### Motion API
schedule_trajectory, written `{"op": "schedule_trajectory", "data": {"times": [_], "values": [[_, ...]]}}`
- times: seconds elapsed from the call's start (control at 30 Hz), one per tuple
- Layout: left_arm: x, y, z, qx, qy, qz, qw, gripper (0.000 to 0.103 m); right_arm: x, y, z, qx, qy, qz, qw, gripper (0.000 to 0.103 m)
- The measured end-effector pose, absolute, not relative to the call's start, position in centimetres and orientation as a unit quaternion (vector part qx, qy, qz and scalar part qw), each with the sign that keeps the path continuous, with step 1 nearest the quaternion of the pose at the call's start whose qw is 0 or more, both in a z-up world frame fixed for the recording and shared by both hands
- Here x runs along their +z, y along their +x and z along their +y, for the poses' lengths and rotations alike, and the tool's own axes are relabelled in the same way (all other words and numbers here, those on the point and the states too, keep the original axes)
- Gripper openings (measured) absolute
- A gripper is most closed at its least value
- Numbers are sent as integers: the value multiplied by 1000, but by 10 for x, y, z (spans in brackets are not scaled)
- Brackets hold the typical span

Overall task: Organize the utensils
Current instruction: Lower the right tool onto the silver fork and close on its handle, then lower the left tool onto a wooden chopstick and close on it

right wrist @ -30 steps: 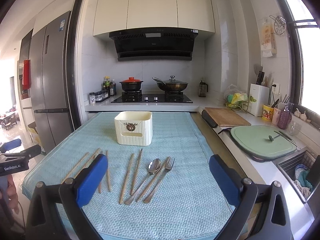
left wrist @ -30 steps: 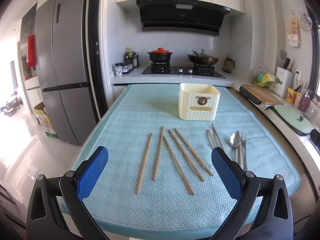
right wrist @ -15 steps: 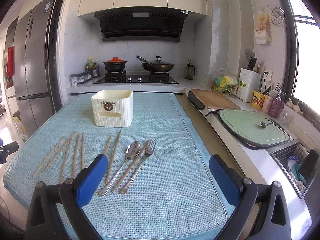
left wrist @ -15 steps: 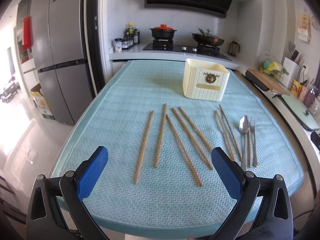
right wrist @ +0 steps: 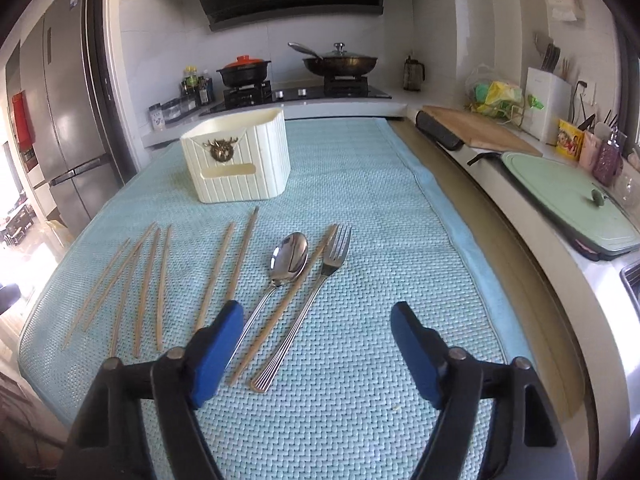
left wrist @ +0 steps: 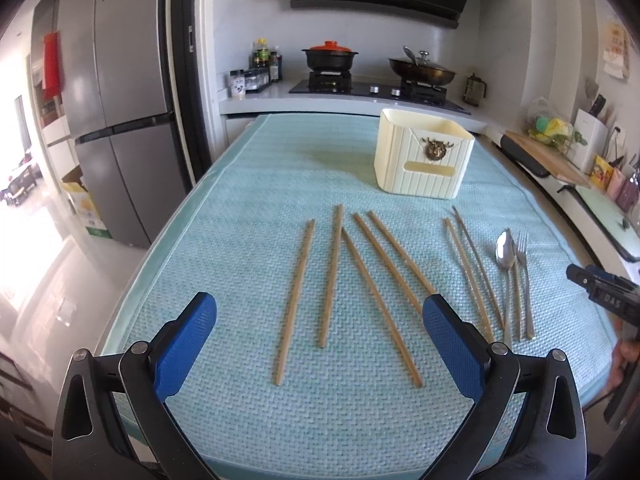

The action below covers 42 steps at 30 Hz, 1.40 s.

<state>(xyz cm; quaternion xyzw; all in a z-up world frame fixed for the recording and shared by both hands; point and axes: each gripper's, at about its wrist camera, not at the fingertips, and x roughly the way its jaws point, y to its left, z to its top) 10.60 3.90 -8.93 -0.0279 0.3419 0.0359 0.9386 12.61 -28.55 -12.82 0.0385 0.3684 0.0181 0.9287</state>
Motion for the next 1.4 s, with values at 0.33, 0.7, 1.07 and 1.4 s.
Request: {"op": "schedule_trajectory", "data": {"times": [0.33,0.7,1.07,1.4], "values": [[-101,116,56,65,-32,355,932,103,-183,203,-282,26,71,453,888,28],[-125,145,62,63,-4,393,917,103,-199,224,-267,2,-9,464,886,21],[-134,219,87,4,28,428,903,103,-196,209,-279,-8,-29,469,883,10],[-189,306,81,7,104,499,860,91,-195,196,-297,-6,-19,476,879,10]]}}
